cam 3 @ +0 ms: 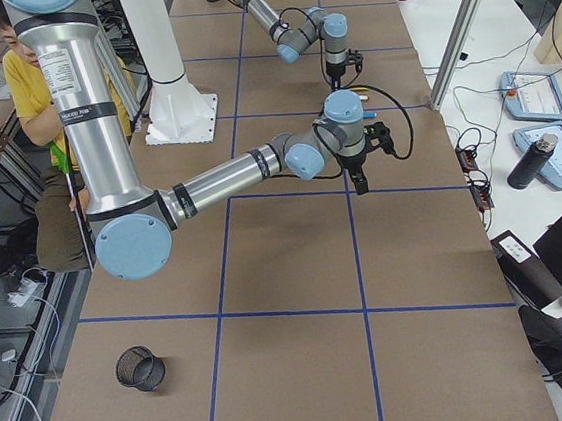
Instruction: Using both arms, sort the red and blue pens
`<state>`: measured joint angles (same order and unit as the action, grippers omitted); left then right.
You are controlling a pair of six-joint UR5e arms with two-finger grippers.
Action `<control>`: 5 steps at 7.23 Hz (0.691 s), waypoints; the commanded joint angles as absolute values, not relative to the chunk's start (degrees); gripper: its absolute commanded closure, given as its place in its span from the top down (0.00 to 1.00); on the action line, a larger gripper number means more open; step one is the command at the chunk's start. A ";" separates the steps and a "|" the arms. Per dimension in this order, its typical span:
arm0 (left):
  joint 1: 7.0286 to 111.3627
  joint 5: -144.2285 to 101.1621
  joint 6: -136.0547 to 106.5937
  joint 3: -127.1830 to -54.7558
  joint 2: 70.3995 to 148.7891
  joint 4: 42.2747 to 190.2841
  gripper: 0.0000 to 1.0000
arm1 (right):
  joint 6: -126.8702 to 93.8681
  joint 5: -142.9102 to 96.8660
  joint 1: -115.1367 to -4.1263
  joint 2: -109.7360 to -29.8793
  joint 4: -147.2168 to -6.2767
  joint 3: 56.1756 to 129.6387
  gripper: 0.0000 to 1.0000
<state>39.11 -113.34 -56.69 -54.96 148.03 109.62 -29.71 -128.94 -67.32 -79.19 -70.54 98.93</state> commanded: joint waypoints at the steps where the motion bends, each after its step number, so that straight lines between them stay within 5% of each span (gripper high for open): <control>1: 39.20 -113.29 -56.69 -55.28 148.01 109.60 0.03 | -29.71 -128.94 -67.32 -79.19 -70.58 98.96 1.00; 5: 40.16 -113.82 -56.43 -66.84 145.13 108.55 0.00 | -29.71 -128.94 -67.32 -79.19 -70.49 99.05 1.00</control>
<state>39.82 -113.56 -56.65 -61.91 147.14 108.83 -29.71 -128.93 -67.32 -79.19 -70.50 99.03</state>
